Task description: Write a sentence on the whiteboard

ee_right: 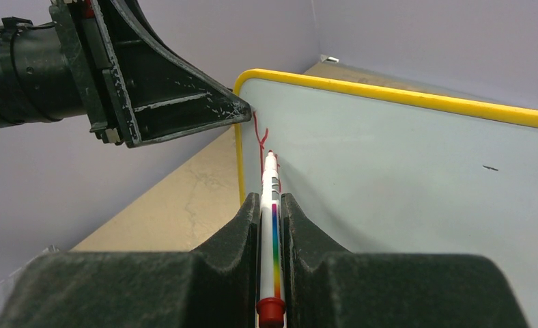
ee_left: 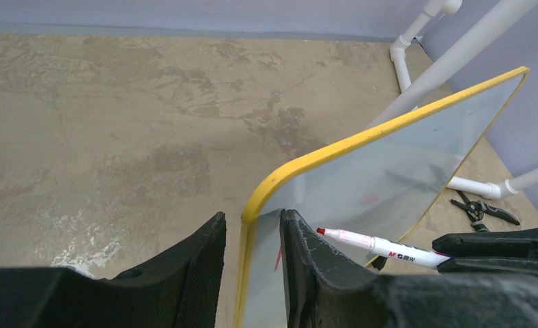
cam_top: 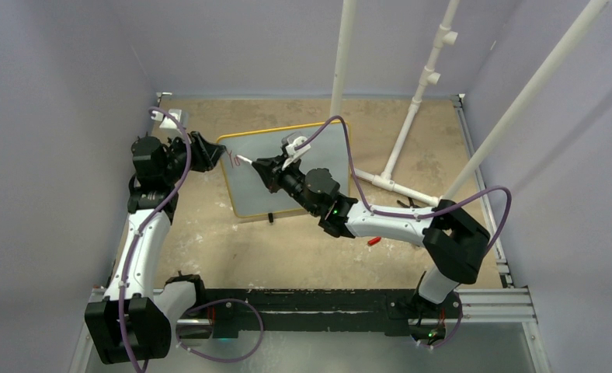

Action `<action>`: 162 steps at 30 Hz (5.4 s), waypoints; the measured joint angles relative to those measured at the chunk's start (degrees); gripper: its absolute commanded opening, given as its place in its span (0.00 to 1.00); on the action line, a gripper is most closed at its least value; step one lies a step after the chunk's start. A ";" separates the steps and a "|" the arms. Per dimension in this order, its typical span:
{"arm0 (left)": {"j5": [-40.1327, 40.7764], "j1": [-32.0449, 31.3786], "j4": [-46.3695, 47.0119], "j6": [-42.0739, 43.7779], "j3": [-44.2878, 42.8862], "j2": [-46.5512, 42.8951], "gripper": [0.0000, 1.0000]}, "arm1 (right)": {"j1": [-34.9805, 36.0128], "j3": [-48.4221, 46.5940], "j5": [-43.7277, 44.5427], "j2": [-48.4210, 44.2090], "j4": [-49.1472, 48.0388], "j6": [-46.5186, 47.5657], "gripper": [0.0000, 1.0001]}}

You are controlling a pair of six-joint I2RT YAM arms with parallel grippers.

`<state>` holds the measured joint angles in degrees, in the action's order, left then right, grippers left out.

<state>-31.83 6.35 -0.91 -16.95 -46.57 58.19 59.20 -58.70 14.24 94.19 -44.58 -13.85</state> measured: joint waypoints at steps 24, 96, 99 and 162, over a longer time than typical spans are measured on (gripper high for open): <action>-1.07 0.00 0.48 -0.02 0.33 0.83 0.25 | -0.76 0.00 1.31 0.35 0.98 -0.24 0.00; -0.98 0.02 0.59 0.00 0.35 0.83 0.23 | -0.72 4.09 2.32 -1.38 1.40 -0.46 0.00; -0.98 0.02 0.59 0.00 0.35 0.83 0.23 | -0.72 4.09 2.43 -1.38 1.40 -0.48 0.00; -1.01 0.07 0.61 0.02 0.42 0.85 0.23 | -3.34 3.87 1.79 -5.11 3.74 -0.48 0.00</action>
<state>-32.84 6.42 -0.30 -16.93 -46.15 59.05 55.86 -54.83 16.03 89.08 -40.84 -14.33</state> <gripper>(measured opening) 0.235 0.146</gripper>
